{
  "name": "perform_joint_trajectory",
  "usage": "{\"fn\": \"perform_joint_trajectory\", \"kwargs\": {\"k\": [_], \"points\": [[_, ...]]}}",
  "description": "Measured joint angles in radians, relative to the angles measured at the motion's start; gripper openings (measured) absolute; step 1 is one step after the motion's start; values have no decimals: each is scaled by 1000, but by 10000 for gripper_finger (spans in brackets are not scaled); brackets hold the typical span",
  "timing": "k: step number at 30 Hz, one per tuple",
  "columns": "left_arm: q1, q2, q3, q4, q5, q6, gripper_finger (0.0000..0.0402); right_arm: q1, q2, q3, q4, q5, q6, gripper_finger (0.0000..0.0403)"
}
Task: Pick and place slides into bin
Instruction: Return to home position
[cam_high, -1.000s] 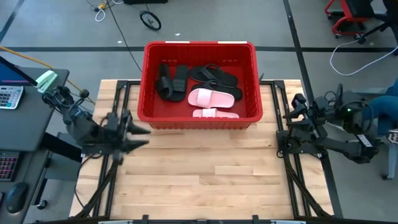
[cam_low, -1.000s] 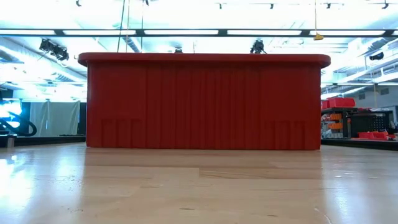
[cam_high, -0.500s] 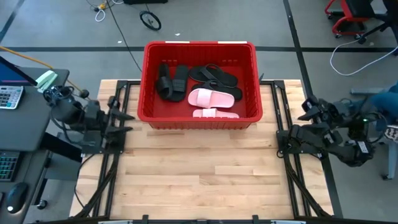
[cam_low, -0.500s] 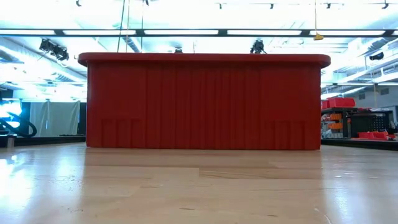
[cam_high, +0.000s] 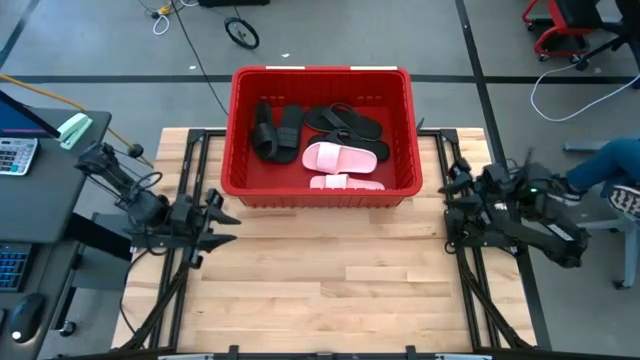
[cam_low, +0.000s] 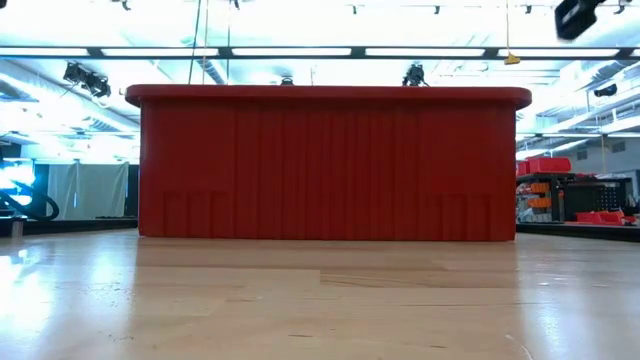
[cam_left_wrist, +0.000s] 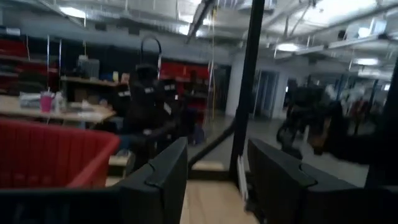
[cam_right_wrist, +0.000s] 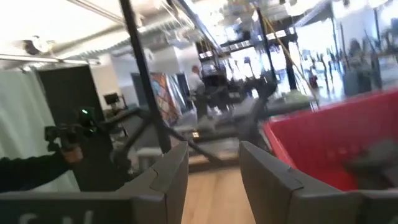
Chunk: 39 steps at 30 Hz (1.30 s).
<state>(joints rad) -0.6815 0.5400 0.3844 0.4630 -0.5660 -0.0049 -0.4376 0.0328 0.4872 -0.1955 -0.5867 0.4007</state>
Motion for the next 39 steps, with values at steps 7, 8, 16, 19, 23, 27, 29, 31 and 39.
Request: {"fn": "perform_joint_trajectory", "kwargs": {"k": [7,8,16,19,23,27,29,31,39], "points": [[0,-2,-77,-17,0,-36,172,0,1,-94,7,-23,-1,149],[0,-6,-93,-11,0,-36,172,0,1,-105,13,-23,-2,149],[13,-13,-220,138,-2,-63,172,0,1,-166,59,-22,-28,149],[13,-13,-264,175,-2,-105,172,0,1,-182,64,-8,-51,149],[13,-13,-291,226,-2,-116,172,0,1,-230,157,78,-38,149],[13,-13,-295,249,-3,-67,172,3,1,-306,312,109,19,149],[13,-13,-295,249,-3,-62,172,3,1,-342,391,97,69,149],[13,-13,-295,248,-6,-62,172,9,1,-380,459,80,128,149],[13,-11,-295,249,-37,-54,172,151,1,-477,694,151,163,149]]}}
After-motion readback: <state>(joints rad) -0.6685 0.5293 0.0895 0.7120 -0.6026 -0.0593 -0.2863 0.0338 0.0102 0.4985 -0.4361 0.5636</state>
